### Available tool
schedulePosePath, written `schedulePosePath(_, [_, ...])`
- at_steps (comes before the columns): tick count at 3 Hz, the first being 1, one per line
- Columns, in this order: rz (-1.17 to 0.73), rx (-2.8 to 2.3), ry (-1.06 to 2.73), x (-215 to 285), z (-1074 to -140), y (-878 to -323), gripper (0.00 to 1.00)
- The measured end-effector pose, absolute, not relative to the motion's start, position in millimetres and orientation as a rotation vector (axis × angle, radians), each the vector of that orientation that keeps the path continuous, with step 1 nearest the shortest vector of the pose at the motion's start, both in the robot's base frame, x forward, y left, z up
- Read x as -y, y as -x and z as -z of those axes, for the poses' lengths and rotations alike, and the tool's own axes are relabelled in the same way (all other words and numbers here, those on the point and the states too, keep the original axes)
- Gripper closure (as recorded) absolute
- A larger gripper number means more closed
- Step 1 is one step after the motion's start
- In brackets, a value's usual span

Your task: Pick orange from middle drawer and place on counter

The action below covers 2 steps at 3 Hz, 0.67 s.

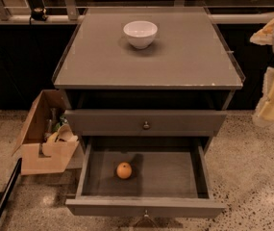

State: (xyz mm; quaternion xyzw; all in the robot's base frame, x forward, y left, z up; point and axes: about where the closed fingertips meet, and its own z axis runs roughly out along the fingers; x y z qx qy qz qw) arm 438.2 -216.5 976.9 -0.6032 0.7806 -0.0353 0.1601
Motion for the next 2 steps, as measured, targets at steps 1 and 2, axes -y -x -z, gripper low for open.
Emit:
schedulePosePath(1, [0.101, -2.230, 1.723, 216.5, -976.9, -438.2, 0.00])
schedulePosePath(2, [0.076, -2.199, 1.670, 215.7, -973.1, -439.1, 0.00])
